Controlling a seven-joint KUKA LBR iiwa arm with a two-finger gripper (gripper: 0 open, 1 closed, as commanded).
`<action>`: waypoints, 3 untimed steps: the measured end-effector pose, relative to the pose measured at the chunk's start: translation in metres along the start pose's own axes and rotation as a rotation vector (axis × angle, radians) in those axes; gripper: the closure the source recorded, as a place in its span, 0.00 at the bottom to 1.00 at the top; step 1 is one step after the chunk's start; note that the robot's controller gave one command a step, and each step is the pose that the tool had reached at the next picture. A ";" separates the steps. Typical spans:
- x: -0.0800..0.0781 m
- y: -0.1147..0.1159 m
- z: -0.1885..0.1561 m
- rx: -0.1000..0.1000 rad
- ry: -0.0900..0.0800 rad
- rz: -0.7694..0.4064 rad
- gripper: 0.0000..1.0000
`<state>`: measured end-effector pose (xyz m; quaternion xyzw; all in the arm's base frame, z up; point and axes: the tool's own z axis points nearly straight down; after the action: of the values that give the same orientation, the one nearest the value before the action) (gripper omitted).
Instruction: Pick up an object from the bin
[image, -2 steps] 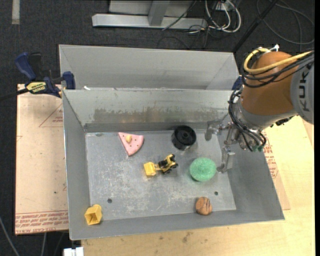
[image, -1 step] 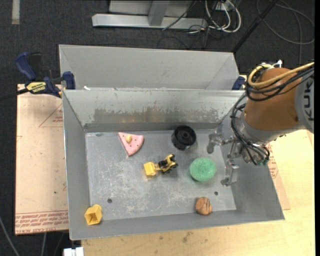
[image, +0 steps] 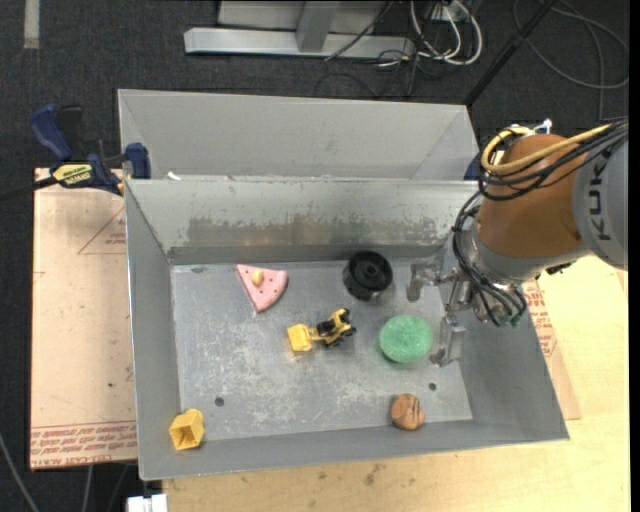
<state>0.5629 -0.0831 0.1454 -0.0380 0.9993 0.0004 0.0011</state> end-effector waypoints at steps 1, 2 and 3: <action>0.000 0.001 0.070 0.000 -0.004 0.042 0.00; 0.000 0.002 0.082 0.000 -0.001 0.026 1.00; 0.000 0.002 0.081 0.000 0.000 0.023 1.00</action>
Offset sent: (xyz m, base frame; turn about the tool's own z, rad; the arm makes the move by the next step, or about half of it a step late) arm -0.0003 0.0014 -0.0754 0.0114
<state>0.5629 -0.0807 0.0642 -0.0267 0.9996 0.0004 0.0011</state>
